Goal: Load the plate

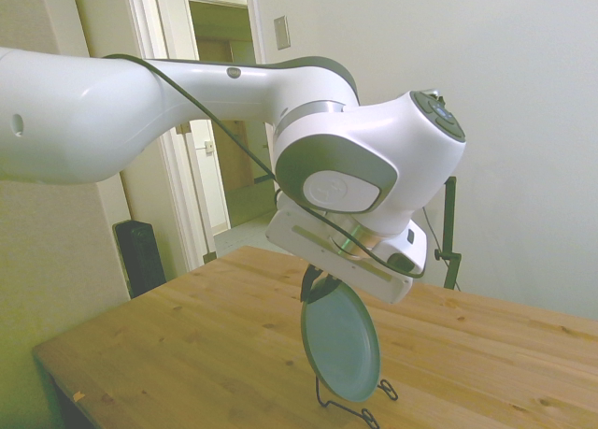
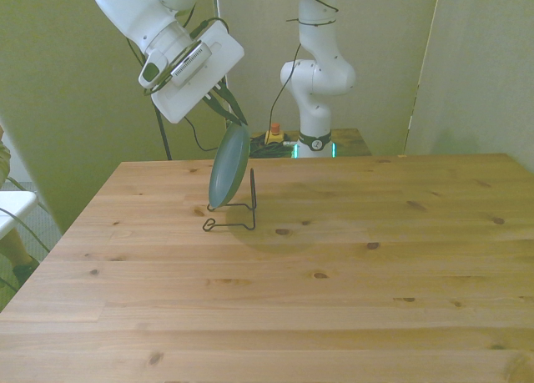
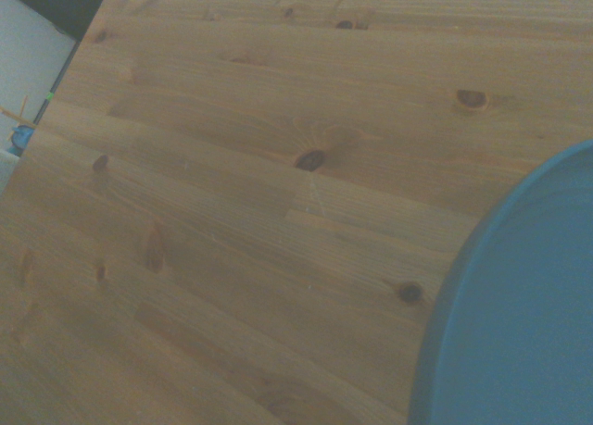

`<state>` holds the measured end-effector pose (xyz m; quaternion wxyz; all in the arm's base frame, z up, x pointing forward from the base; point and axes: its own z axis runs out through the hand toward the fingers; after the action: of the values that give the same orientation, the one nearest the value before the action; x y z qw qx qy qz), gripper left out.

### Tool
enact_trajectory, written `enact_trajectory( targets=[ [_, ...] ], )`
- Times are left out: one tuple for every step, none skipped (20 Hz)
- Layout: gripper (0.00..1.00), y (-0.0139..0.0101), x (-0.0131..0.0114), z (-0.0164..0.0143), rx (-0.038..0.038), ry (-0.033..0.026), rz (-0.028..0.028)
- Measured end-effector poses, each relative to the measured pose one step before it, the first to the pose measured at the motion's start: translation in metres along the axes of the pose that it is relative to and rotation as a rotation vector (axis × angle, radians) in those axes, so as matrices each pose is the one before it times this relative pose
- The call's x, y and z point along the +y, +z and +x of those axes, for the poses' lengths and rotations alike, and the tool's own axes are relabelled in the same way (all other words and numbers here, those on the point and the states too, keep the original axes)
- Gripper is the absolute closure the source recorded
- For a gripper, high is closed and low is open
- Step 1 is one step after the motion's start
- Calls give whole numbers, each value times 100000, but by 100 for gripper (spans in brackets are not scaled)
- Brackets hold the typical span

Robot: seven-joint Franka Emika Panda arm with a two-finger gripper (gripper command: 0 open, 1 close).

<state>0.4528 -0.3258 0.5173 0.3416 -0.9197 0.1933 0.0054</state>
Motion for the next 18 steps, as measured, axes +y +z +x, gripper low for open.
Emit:
enact_trajectory(
  targets=[
    [100,89,97,18,-154,-427,215],
    [100,77,118,8,-213,-579,297],
    [100,65,117,-15,-391,-395,309],
    [100,76,118,-9,-409,-254,205],
    [100,79,122,8,-208,-175,106],
    [100,77,103,24,-167,-165,66],
    [100,85,72,39,-170,-110,37],
    [100,83,71,40,-164,-247,35],
    [100,90,77,41,-180,-307,41],
    [100,96,79,31,-192,-353,61],
    [100,140,100,8,-271,-473,128],
    [100,186,130,-31,-358,-563,223],
    [100,198,143,-36,-373,-482,238],
    [100,151,105,-28,-275,-312,179],
    [100,108,80,-21,-197,-258,131],
    [100,51,43,-13,-90,-322,68],
    [100,4,20,-8,-5,-434,19],
    [100,-2,10,-4,4,-364,7]
  ],
)
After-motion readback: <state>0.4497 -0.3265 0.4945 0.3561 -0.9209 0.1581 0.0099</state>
